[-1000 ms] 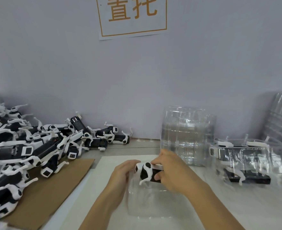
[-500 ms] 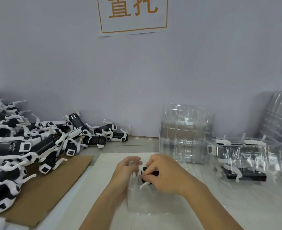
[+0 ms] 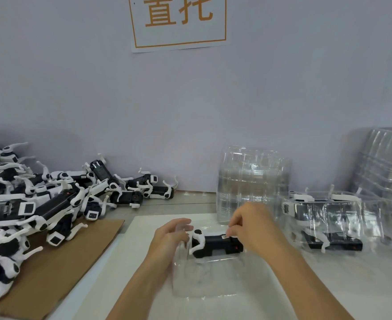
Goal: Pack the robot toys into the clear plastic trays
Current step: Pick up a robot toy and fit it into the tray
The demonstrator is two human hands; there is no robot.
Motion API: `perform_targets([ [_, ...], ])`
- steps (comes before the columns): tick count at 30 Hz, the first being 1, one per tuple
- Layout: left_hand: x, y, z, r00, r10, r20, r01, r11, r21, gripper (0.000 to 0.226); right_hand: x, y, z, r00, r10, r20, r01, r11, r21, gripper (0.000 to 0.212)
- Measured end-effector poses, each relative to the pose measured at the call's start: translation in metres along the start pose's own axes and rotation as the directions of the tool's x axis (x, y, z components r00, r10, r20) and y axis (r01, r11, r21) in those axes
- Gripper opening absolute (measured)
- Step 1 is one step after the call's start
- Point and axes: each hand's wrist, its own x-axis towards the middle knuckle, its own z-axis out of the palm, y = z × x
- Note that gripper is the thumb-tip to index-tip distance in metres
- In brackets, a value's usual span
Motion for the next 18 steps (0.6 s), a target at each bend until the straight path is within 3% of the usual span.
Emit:
perform_targets([
  [4, -0.001, 0.0, 0.0, 1.0, 0.028, 0.003, -0.028, 0.996, 0.086, 0.037, -0.003, 0.0, -0.006, 0.995, -0.04, 0.088, 0.04, 0.999, -0.002, 0.009],
  [6, -0.002, 0.005, -0.001, 0.99, 0.137, 0.015, -0.136, 0.953, 0.271, 0.031, -0.005, -0.001, -0.006, 0.992, -0.076, 0.101, 0.079, 0.997, -0.022, 0.007],
  [9, -0.002, 0.016, -0.005, 0.9, 0.432, 0.057, -0.362, 0.669, 0.649, 0.022, -0.007, -0.006, 0.005, 0.989, -0.128, 0.078, 0.132, 0.99, -0.04, 0.01],
  [11, -0.007, 0.028, -0.002, 0.826, 0.531, 0.189, -0.477, 0.48, 0.736, 0.015, -0.006, -0.008, 0.006, 0.988, -0.14, 0.068, 0.142, 0.989, -0.038, 0.006],
  [13, -0.014, 0.038, 0.008, 0.832, 0.421, 0.362, -0.529, 0.405, 0.746, 0.027, -0.004, -0.007, 0.002, 0.989, -0.133, 0.058, 0.132, 0.991, 0.01, 0.005],
  [14, -0.019, 0.04, 0.016, 0.857, 0.293, 0.423, -0.511, 0.381, 0.77, 0.047, -0.003, -0.005, -0.001, 0.991, -0.127, 0.049, 0.123, 0.99, 0.068, 0.007],
  [16, -0.025, 0.041, 0.028, 0.899, 0.042, 0.435, -0.428, 0.285, 0.858, 0.087, -0.004, -0.001, -0.006, 0.994, -0.11, 0.02, 0.104, 0.975, 0.196, 0.013],
  [18, -0.027, 0.041, 0.031, 0.908, -0.066, 0.414, -0.39, 0.23, 0.892, 0.105, -0.003, 0.003, -0.011, 0.995, -0.092, -0.036, 0.098, 0.966, 0.238, 0.017],
])
